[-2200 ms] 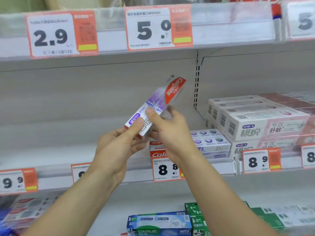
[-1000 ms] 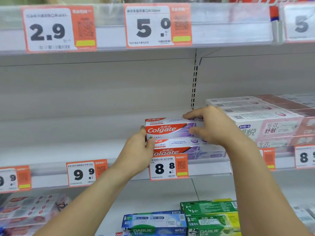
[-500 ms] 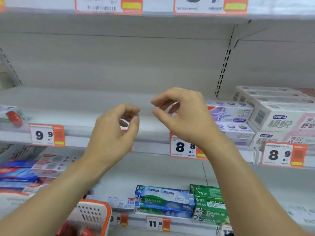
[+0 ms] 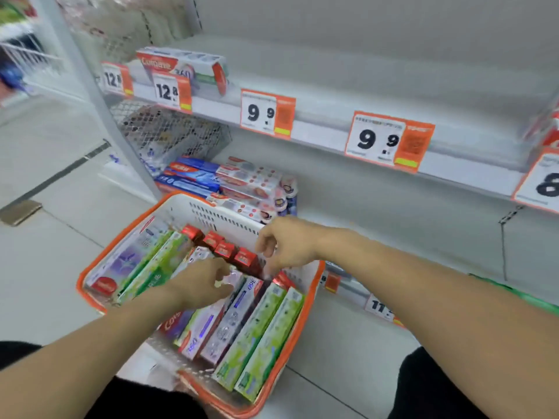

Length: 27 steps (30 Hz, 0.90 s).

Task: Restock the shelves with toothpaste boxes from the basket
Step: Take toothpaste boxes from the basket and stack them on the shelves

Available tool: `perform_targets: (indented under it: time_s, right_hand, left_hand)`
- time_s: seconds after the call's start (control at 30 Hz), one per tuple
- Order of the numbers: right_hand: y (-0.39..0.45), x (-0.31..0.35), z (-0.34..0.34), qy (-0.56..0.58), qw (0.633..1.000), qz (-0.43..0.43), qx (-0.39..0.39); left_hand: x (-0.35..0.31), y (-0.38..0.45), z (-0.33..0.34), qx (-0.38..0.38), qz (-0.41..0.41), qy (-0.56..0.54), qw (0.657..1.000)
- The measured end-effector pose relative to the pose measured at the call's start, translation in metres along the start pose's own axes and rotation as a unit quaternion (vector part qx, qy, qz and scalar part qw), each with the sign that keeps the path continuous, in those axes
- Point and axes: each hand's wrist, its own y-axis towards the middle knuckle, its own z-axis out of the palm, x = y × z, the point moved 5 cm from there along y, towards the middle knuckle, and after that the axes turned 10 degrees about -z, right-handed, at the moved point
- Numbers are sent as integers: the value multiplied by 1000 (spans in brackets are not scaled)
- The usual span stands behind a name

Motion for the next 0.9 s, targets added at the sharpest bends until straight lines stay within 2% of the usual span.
perform_targets:
  time_s: [0.1, 0.23, 0.3, 0.37, 0.47, 0.57, 0.67, 0.73, 0.83, 0.9]
  right_hand:
    - [34, 1, 38, -15, 997, 10, 79]
    - [72, -2, 68, -19, 993, 24, 113]
    - [88, -6, 80, -26, 991, 33, 123]
    - [100, -12, 92, -22, 991, 49, 123]
    - [111, -26, 110, -11, 987, 74, 143]
    - [114, -41, 124, -32, 978, 94, 183]
    - [116, -50, 128, -6, 978, 96, 185]
    - [118, -53, 122, 40, 982, 99, 154]
    - [116, -48, 97, 128, 981, 110, 98]
    - [112, -45, 78, 204, 969, 121, 74]
  left_hand:
    - [41, -2, 18, -3, -33, 14, 999]
    - [70, -8, 18, -46, -48, -26, 997]
    - [74, -12, 27, -23, -48, -50, 997]
    - [76, -16, 47, 32, -59, -87, 994]
    - [74, -21, 81, 91, -61, -59, 992]
    - [75, -18, 92, 108, -65, -58, 990]
    - [78, -8, 79, 90, -68, -104, 988]
    - [81, -5, 70, 106, -73, -207, 970]
    - [83, -3, 61, 181, -56, -342, 920]
    - [83, -3, 52, 205, -62, -404, 889]
